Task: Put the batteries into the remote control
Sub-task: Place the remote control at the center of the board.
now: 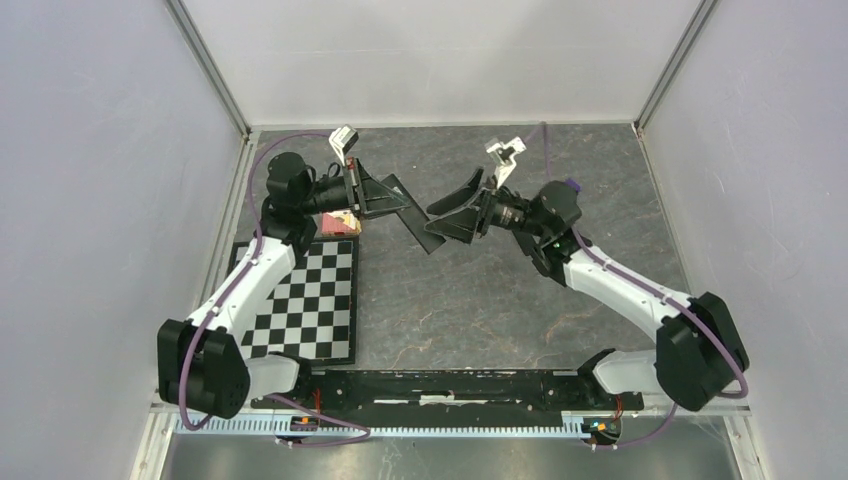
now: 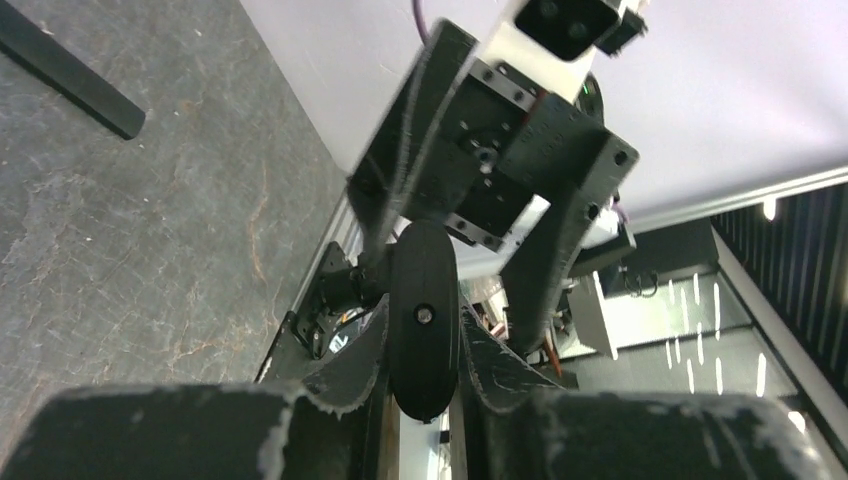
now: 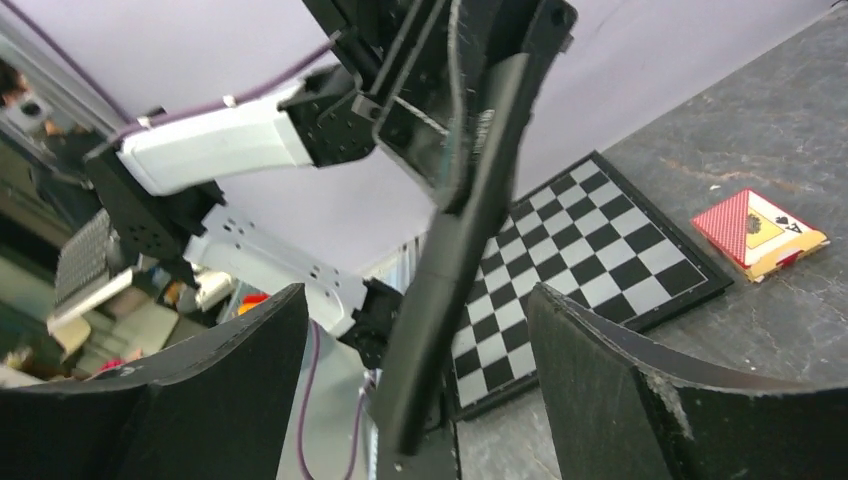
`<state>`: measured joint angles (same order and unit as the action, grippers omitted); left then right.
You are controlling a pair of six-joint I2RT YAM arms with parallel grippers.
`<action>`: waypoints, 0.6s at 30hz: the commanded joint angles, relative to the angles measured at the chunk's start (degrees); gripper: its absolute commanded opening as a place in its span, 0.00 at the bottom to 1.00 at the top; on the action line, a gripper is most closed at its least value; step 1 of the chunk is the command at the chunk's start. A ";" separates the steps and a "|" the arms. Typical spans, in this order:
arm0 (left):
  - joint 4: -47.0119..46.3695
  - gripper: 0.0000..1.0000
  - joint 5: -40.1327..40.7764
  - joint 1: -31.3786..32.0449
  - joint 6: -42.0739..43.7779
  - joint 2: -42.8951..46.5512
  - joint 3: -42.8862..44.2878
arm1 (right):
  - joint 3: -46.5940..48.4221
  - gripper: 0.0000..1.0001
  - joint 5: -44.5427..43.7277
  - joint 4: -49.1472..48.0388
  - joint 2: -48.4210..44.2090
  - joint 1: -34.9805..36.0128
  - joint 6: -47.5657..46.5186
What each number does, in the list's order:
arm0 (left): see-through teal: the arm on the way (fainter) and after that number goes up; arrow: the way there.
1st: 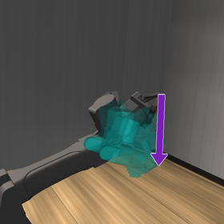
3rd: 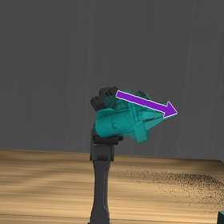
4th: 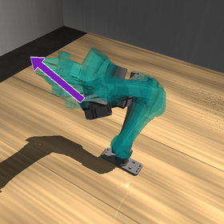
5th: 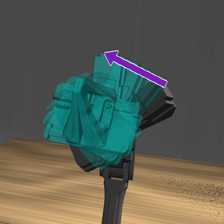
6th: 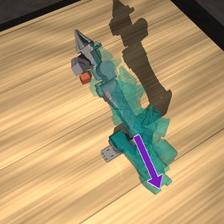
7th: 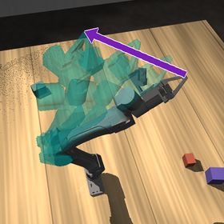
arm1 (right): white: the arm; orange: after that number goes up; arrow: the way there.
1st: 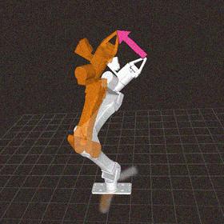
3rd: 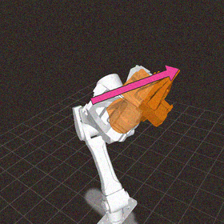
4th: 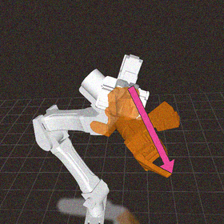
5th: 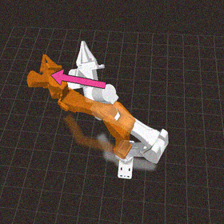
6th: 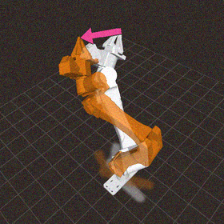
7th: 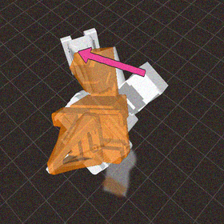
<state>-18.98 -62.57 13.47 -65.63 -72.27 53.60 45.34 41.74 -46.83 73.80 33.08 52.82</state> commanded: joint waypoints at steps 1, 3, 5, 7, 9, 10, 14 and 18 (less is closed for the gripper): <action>-4.94 0.02 -6.61 -0.12 3.55 4.21 -0.11 | 10.23 0.80 12.01 15.45 4.11 -0.34 -15.44; -4.76 0.02 -7.12 -0.12 4.38 5.00 -0.33 | 14.53 0.76 13.21 24.88 5.38 -0.04 -23.04; -4.75 0.02 -7.32 -0.12 4.92 5.39 -0.43 | 16.78 0.69 13.27 29.07 6.43 0.14 -25.80; -4.75 0.02 -7.22 -0.12 5.38 5.73 -0.60 | 17.98 0.62 14.46 29.29 7.55 0.51 -25.57; -4.72 0.02 -6.91 -0.12 5.64 5.71 -0.69 | 18.59 0.57 14.69 28.98 8.79 1.15 -24.63; -4.73 0.02 -6.73 -0.12 5.75 5.65 -0.69 | 18.97 0.55 14.69 28.85 9.23 1.61 -24.20; -4.75 0.02 -5.59 -0.12 6.92 6.26 -0.85 | 19.35 0.58 13.99 28.29 10.28 3.59 -23.53; -4.09 0.02 -5.29 -0.12 8.74 7.10 -1.12 | 19.52 0.52 14.41 27.73 11.44 4.43 -22.19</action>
<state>-20.64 -67.61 13.21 -59.44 -68.18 51.96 63.20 55.68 -20.36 83.66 36.47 31.51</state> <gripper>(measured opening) 0.232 0.556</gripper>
